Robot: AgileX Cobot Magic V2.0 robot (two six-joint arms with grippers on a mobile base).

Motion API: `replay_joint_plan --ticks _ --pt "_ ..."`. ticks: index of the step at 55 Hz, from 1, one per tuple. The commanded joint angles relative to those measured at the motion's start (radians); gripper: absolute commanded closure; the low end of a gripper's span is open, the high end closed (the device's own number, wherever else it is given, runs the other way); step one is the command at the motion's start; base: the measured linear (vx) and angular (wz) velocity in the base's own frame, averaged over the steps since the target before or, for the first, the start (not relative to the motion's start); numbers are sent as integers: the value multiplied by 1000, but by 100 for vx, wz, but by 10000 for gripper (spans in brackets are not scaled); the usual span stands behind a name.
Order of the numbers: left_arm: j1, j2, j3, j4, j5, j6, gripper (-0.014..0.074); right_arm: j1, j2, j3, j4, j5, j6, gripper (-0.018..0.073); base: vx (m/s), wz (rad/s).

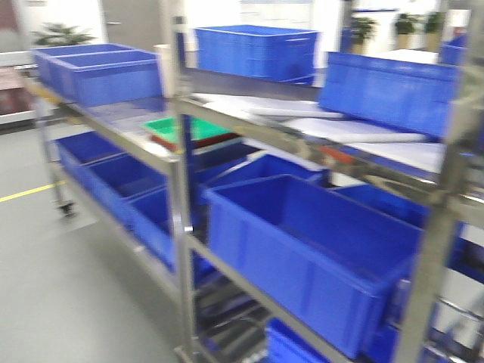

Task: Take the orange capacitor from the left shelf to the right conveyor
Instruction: 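Drive the base to the round green conveyor holding the cylinder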

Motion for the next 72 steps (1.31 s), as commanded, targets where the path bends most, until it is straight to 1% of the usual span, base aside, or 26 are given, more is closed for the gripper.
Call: replay_joint_plan --ticks 1,34,54,72 --pt "-8 -5 -30 -4 -81 -6 603 -2 14 -25 -6 -90 0 567 -1 59" --pt "-8 -5 -30 -4 -81 -6 603 -2 14 -25 -6 -89 0 567 11 50" --pt "-8 -5 -30 -4 -81 -6 603 -3 14 -25 -6 -89 0 567 20 49" --pt "-8 -5 -30 -4 -81 -6 603 -3 14 -25 -6 -88 0 567 27 67"
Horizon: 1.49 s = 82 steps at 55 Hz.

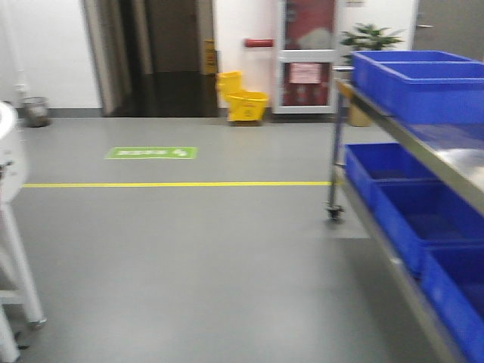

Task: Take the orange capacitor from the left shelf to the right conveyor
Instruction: 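Drive the base to the round green conveyor holding the cylinder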

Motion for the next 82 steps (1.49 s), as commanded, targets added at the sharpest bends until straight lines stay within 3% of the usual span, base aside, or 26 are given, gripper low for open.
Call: replay_joint_plan --ticks 1,26,27,28,32,82 --pt "-8 -5 -30 -4 -81 -6 603 -3 14 -25 -6 -88 0 567 29 76" --pt "-8 -5 -30 -4 -81 -6 603 -3 13 -25 -6 -89 0 567 32 73" --pt "-8 -5 -30 -4 -81 -6 603 -13 15 -25 -12 -90 0 567 35 67" --pt "-8 -5 -30 -5 -81 -6 603 -84 26 -25 -12 -89 0 567 37 56" --pt "-8 -5 -30 -5 -81 -6 603 -97 26 -25 -12 -90 0 567 37 54" --pt "-8 -5 -30 -5 -81 -6 603 -97 26 -25 -12 -89 0 567 38 56"
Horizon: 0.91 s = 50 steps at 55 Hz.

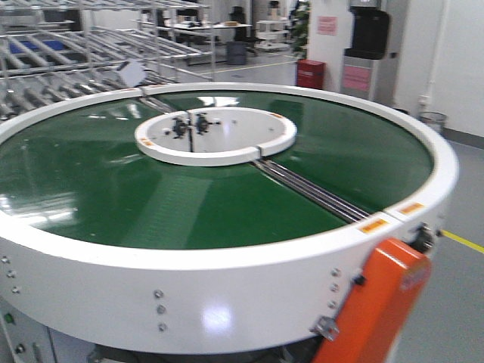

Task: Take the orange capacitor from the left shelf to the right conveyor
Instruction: 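Drive the base to the round green conveyor holding the cylinder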

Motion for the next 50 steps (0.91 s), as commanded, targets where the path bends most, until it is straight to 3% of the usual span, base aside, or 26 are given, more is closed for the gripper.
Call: replay_joint_plan --ticks 1,50 --pt "-8 -5 -30 -5 -81 -6 603 -5 20 -29 -9 -89 0 567 40 45" --pt "-8 -5 -30 -5 -81 -6 603 -5 20 -29 -9 -89 0 567 34 16"
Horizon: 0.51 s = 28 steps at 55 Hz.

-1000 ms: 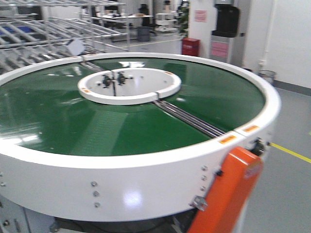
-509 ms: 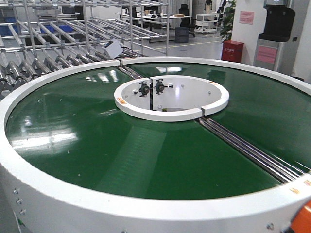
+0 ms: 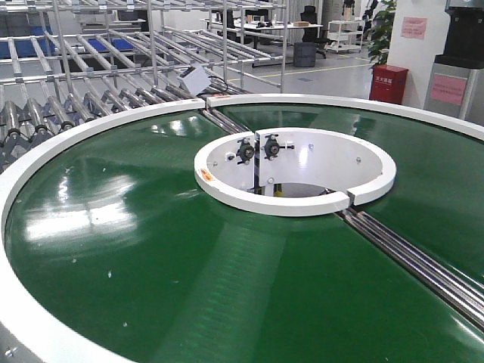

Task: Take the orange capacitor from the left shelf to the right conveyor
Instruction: 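Drive the base to the round green conveyor holding the cylinder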

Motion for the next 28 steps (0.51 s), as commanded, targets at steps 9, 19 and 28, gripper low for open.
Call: replay_joint_plan --ticks 9,19,28 --pt "-8 -5 -30 -5 -81 -6 603 -5 20 -30 -9 -89 0 567 20 4" --pt "-8 -5 -30 -5 -81 -6 603 -5 20 -30 -9 -89 0 567 18 -5" --pt "-8 -5 -30 -5 -81 -6 603 -5 20 -30 -9 -89 0 567 18 -16"
